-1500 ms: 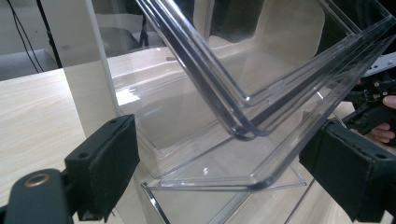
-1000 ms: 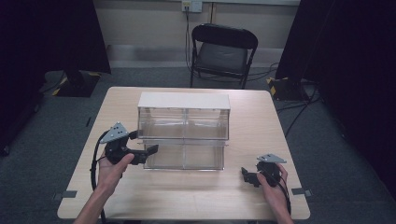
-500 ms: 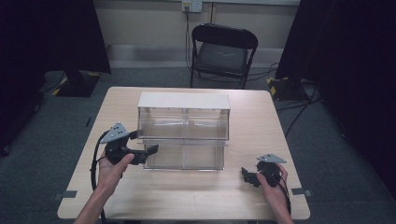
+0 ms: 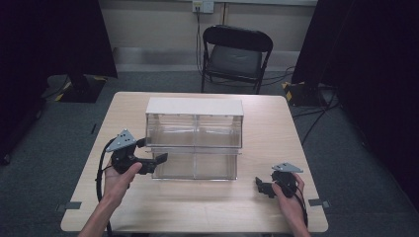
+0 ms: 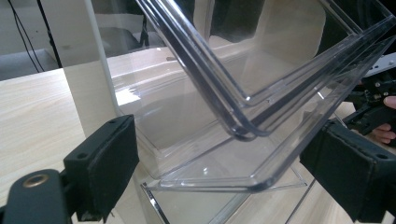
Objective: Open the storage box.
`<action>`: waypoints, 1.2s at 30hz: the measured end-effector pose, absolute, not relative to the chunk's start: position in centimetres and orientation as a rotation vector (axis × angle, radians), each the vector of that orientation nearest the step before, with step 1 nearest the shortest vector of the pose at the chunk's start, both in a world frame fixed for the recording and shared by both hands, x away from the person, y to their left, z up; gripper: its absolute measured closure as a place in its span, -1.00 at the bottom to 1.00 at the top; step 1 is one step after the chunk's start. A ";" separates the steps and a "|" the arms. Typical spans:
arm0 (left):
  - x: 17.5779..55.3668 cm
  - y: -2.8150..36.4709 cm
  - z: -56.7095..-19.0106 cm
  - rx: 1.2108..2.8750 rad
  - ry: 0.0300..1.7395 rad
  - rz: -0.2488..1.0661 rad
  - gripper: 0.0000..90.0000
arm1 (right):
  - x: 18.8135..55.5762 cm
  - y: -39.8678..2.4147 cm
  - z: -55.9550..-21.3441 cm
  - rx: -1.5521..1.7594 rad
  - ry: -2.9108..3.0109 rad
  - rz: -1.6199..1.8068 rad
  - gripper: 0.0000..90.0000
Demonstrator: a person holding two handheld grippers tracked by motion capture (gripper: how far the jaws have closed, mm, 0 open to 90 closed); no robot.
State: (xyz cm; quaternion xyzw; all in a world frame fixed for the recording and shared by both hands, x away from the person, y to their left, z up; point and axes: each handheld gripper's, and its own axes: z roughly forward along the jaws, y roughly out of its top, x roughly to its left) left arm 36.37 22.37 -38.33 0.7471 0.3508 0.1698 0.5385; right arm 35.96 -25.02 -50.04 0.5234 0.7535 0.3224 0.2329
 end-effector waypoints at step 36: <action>36.4 22.2 -38.4 1.778 0.849 0.399 -0.76 | 36.0 -25.0 -50.0 1.438 2.070 0.886 -0.79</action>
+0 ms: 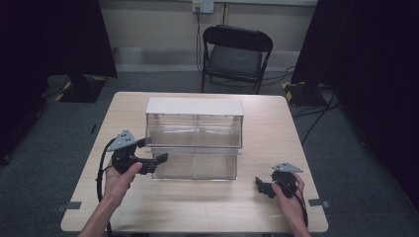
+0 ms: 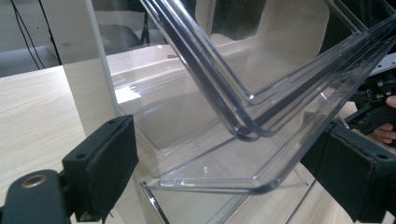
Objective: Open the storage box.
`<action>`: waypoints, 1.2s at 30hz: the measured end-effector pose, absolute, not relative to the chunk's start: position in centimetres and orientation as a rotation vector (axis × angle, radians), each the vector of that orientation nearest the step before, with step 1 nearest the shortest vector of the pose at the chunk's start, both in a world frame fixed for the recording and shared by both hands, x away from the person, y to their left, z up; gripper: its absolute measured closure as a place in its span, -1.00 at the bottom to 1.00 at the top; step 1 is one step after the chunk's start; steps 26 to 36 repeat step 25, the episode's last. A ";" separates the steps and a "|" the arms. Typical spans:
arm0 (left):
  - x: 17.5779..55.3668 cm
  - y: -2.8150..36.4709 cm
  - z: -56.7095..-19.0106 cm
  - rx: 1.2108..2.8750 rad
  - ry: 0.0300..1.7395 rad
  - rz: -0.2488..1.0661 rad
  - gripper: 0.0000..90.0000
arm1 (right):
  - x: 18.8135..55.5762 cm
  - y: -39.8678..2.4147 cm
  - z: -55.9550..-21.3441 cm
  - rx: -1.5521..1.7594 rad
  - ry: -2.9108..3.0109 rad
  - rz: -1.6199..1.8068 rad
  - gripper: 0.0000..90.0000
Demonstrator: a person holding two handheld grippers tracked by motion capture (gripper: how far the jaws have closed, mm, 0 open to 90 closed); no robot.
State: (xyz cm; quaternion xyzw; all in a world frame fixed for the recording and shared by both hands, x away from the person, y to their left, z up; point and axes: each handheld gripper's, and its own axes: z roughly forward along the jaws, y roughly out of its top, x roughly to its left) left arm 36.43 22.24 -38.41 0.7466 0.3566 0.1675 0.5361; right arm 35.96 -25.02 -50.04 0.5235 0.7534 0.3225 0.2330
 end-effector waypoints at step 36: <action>36.5 22.3 -38.4 1.786 0.843 0.403 -0.75 | 36.0 -25.0 -50.0 1.437 2.070 0.886 -0.79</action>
